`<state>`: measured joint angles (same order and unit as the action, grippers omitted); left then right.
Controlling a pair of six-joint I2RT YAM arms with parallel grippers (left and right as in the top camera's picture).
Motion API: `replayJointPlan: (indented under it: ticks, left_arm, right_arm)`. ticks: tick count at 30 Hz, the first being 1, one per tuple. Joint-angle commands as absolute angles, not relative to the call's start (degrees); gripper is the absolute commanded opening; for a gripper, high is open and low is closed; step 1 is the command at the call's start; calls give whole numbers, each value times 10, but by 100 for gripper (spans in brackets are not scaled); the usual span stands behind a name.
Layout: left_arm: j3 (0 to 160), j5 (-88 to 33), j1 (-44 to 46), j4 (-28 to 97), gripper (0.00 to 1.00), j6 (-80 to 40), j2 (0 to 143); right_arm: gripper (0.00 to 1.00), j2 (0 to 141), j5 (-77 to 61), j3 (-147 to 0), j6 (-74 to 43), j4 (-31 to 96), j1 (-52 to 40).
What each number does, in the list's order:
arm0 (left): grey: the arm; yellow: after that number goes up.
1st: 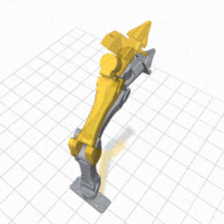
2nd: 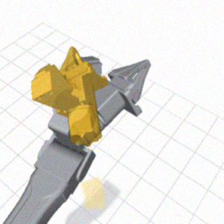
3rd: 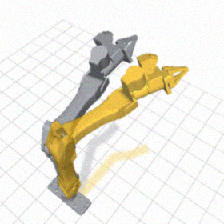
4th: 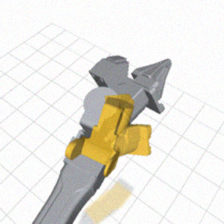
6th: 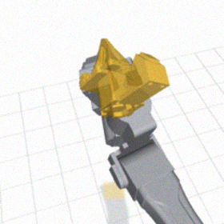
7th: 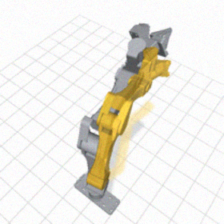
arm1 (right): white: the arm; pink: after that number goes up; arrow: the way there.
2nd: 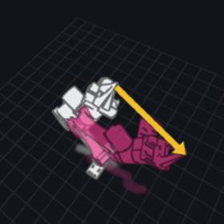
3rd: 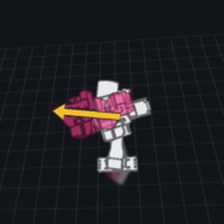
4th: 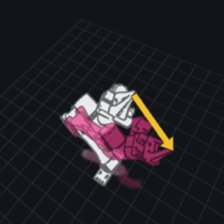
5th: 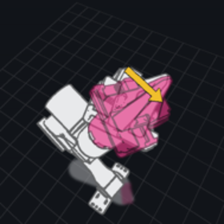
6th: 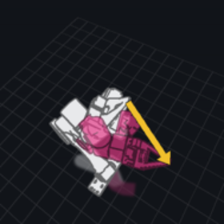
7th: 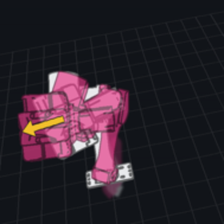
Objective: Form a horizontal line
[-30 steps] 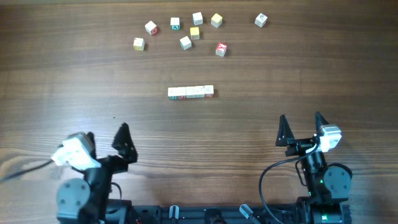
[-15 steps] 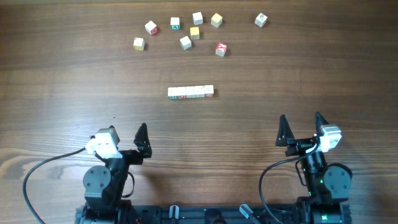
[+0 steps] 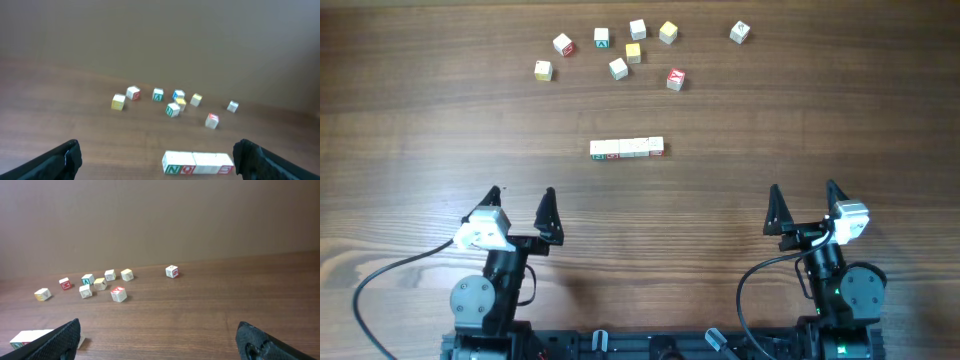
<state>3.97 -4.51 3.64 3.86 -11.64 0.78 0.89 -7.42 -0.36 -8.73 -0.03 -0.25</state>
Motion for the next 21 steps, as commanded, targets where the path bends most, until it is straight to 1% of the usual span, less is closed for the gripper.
replayJointPlan:
  ticks: [1,7,15,21]
  left_arm:
    - [3,-83,37,15,100,-104,2]
    - [3,-85,37,38,100,-67,2]
    - [3,-82,37,38,100,-30,2]
    - [3,-81,47,37,100,-36,2]
  right_arm:
    - [100,3,-65,-3,-92,-3,1]
    - [100,3,-64,-3,-92,-3,1]
    - [100,3,-64,-3,-91,-3,1]
    - [100,3,-65,-3,-92,-3,1]
